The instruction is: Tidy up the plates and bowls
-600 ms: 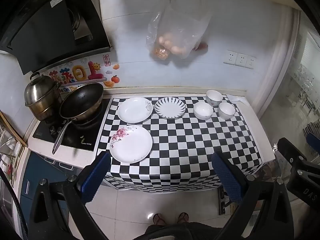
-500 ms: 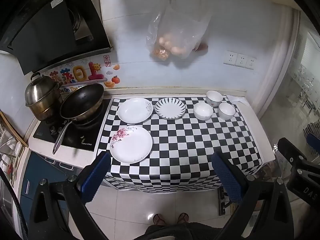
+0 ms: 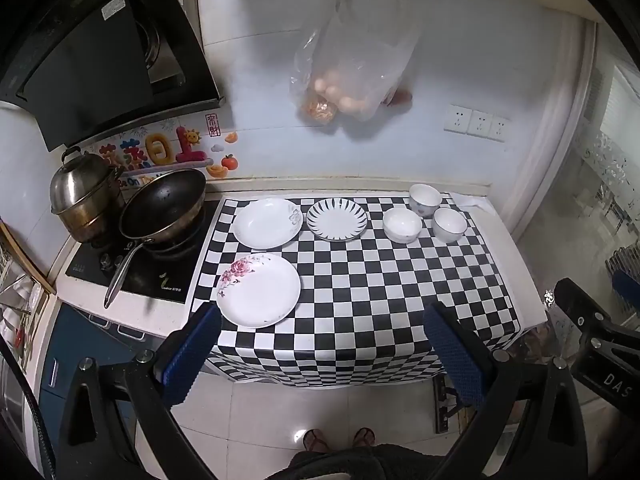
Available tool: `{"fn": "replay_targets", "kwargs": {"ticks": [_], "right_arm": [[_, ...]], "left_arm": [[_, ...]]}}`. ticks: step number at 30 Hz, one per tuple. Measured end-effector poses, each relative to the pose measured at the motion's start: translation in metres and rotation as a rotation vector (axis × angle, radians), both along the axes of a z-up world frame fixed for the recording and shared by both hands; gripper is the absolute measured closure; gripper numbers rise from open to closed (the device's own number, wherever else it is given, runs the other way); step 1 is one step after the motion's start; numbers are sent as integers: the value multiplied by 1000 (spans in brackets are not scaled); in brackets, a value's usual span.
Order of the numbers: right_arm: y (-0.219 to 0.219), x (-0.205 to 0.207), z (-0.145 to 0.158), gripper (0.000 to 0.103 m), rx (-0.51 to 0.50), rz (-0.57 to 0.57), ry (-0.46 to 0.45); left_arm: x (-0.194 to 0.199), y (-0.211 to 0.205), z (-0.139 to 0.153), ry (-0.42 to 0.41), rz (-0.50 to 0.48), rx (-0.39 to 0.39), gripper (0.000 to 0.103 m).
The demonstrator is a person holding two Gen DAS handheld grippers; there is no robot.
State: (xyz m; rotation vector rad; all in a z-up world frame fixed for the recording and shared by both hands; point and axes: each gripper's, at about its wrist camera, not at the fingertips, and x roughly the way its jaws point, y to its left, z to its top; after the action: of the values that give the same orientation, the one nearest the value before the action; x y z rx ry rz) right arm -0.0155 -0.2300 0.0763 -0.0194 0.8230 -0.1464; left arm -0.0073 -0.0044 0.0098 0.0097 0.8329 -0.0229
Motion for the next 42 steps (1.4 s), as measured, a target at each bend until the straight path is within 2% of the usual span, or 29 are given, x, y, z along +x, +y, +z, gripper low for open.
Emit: {"fn": "replay_targets", "kwargs": {"ticks": [42], "right_arm": [[-10,-8,-4,0,17,-24,30]], "left_arm": [[-10,-15,-7,14,0,1,0]]}}
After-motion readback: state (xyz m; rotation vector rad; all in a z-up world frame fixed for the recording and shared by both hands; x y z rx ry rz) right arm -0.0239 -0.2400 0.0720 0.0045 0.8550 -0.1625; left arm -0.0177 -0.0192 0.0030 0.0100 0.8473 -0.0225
